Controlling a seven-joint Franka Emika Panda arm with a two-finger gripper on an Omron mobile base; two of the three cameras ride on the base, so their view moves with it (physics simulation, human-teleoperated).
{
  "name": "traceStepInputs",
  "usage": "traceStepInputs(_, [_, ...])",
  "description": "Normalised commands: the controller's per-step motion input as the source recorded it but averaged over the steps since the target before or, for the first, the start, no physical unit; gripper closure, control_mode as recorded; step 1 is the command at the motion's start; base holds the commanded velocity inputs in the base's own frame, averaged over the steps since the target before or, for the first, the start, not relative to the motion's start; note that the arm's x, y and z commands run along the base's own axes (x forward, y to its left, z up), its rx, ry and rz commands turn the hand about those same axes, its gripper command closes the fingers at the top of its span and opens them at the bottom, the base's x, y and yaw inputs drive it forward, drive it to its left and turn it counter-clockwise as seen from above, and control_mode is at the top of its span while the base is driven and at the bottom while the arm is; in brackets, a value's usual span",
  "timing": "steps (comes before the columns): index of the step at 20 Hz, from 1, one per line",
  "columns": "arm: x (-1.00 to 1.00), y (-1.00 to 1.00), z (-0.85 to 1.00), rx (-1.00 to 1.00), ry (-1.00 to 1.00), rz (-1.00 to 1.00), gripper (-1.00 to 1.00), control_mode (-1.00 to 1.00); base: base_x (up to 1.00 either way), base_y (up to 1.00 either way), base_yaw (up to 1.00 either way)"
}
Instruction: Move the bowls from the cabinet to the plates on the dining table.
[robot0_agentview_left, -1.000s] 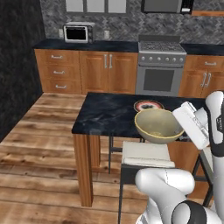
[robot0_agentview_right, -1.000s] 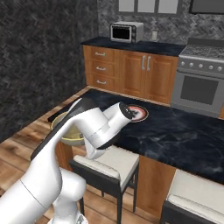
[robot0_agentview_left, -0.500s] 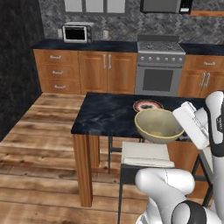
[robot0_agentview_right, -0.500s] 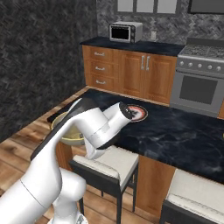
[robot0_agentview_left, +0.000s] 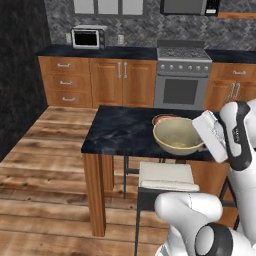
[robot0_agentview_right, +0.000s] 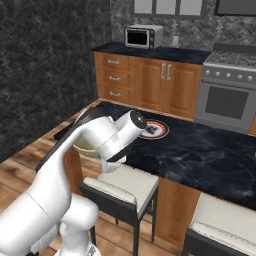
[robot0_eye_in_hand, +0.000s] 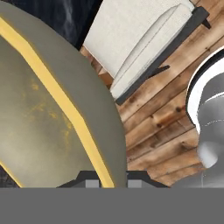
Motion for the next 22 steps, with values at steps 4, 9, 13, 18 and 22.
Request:
traceStepInputs(4, [0.58,-0.14,-0.09,-0.07,0.0,-0.1,1.0,-1.0,0.0,0.0,0.0])
traceStepInputs(9, [0.57,-0.23,-0.04,-0.01,0.0,-0.02,1.0,-1.0,0.0,0.0,0.0])
traceStepInputs(13, [0.57,-0.32,0.0,0.0,0.0,-0.01,1.0,-1.0,0.0,0.0,0.0])
traceStepInputs(18, [0.54,-0.37,0.0,0.0,0.0,0.0,1.0,-1.0,0.0,0.0,0.0])
traceStepInputs(22, [0.5,-0.35,-0.01,0.0,0.0,0.0,1.0,-1.0,0.0,0.0,0.0])
